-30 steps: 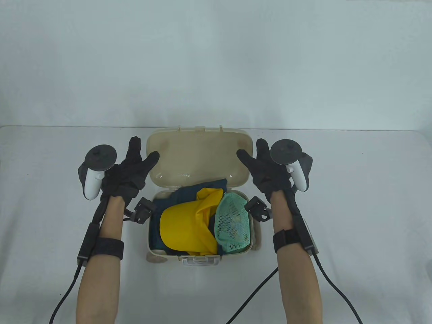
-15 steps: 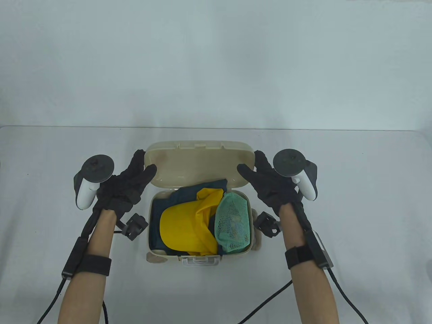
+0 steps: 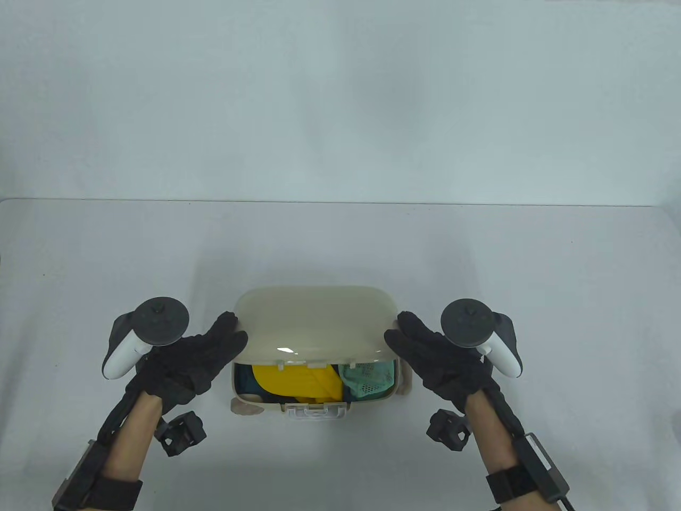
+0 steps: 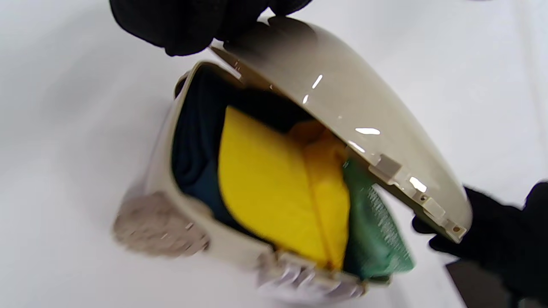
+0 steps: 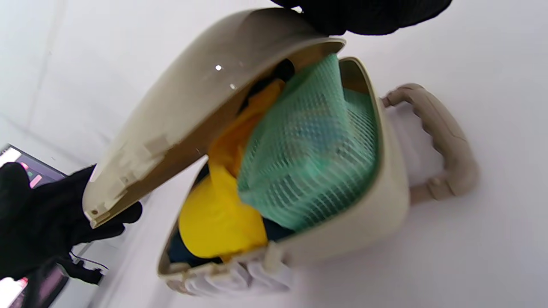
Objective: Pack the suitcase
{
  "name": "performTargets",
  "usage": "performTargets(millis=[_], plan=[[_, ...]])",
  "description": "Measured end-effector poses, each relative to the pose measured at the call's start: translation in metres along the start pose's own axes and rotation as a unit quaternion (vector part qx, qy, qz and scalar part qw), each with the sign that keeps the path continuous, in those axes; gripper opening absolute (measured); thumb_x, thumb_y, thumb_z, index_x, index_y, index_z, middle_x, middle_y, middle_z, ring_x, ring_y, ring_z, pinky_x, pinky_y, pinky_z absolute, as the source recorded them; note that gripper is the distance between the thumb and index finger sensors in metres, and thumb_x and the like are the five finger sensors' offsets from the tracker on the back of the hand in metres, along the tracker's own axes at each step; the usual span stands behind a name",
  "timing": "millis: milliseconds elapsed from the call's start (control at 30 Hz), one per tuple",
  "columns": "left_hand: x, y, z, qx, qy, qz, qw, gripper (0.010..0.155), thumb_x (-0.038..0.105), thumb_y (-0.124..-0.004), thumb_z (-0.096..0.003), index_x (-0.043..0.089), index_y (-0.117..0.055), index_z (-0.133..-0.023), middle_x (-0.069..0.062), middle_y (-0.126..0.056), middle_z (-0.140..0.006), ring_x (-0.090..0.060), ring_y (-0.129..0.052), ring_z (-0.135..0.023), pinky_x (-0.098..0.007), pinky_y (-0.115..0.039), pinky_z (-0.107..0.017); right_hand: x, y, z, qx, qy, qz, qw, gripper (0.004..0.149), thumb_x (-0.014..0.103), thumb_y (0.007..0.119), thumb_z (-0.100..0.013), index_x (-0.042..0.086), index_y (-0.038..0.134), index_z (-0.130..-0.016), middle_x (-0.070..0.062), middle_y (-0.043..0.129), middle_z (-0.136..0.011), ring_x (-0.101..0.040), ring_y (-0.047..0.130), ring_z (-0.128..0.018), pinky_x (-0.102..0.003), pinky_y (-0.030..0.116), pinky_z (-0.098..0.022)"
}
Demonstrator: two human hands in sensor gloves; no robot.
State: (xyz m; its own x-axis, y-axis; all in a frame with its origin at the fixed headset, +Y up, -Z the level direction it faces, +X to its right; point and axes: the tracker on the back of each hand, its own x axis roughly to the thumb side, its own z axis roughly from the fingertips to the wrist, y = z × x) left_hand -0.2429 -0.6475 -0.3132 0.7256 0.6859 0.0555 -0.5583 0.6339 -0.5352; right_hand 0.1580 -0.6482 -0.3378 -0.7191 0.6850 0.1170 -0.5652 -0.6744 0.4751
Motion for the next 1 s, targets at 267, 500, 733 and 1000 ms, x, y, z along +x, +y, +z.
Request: performTargets(millis=[267,500,733,1000], plan=[[-0.013,-0.021,-0.011,-0.024,0.032,0.011,0.999,0.098,0.069,-0.046,-0.0493,0.0,-0.021,-0.114,-0.044,-0.039,-0.11,-0.064,-0.052,-0.098,-0.062,-0.054,-0.071,-0.008,0.022,-0.007,0.02,0.03,0.045,0.998,0.1,0.071,0.044,-0.048,-0.008,0.038,-0.109,-0.036,0.056,-0.109,-0.059,0.062,-0.096,-0.064,0.057,-0.068],[-0.015,-0.025,-0.023,-0.008,0.041,0.018,0.999,0.095,0.069,-0.047,-0.0485,0.007,-0.019,-0.115,-0.044,-0.036,-0.111,-0.065,-0.05,-0.099,-0.063,-0.052,-0.072,-0.001,0.031,-0.014,0.004,0.045,0.105,0.993,0.1,0.071,0.045,-0.048,-0.009,0.038,-0.108,-0.038,0.056,-0.108,-0.06,0.064,-0.095,-0.064,0.058,-0.067],[-0.007,-0.028,-0.028,-0.019,0.069,-0.076,0.995,0.095,0.068,-0.049,-0.048,0.006,-0.018,-0.114,-0.042,-0.037,-0.112,-0.063,-0.051,-0.101,-0.062,-0.052,-0.072,0.013,0.04,-0.019,0.005,0.063,0.206,0.977,0.1,0.069,0.046,-0.048,-0.012,0.036,-0.107,-0.038,0.057,-0.107,-0.06,0.065,-0.095,-0.064,0.059,-0.067],[0.001,-0.011,-0.031,0.027,0.094,-0.14,0.985,0.09,0.066,-0.052,-0.0494,0.012,-0.027,-0.116,-0.031,-0.041,-0.117,-0.055,-0.051,-0.105,-0.059,-0.052,-0.075,0.011,0.039,-0.014,0.0,0.059,0.206,0.977,0.098,0.069,0.046,-0.049,-0.007,0.033,-0.11,-0.034,0.052,-0.111,-0.058,0.061,-0.098,-0.063,0.058,-0.068]])
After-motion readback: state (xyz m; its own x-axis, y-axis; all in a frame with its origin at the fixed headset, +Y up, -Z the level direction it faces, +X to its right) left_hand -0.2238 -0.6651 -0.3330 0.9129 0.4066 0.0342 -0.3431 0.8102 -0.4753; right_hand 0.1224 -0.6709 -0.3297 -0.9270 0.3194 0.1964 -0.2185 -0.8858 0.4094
